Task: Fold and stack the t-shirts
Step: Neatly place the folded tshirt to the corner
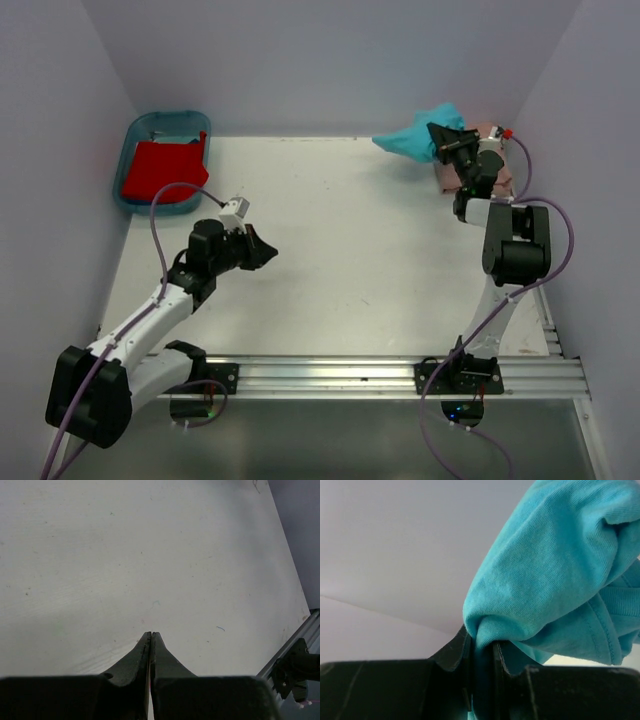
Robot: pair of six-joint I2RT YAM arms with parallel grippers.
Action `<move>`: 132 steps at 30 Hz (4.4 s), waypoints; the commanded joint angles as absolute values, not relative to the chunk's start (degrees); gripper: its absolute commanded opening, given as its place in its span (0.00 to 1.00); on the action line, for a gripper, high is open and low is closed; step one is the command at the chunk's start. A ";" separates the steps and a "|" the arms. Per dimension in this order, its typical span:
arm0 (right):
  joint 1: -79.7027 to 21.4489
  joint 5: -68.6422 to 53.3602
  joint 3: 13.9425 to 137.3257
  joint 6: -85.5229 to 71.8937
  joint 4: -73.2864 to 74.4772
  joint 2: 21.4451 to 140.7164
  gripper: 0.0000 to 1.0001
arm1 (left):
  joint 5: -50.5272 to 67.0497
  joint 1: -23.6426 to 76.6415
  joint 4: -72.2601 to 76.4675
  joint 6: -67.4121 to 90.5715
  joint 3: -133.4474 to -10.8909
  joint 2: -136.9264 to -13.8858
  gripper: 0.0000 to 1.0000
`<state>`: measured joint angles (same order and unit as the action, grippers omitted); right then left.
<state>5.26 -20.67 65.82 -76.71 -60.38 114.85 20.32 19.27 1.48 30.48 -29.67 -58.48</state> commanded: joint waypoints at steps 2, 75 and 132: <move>8.25 -21.35 72.41 -77.44 -72.07 115.66 0.00 | 21.36 19.16 2.20 30.32 -30.23 -56.95 0.04; 11.78 -3.50 102.31 -79.37 -91.32 147.32 0.00 | 26.54 19.16 8.08 31.73 -31.73 -73.56 0.00; 10.02 3.17 63.63 -72.33 -52.16 108.23 0.99 | 27.07 19.16 8.88 33.66 -26.81 -65.83 0.00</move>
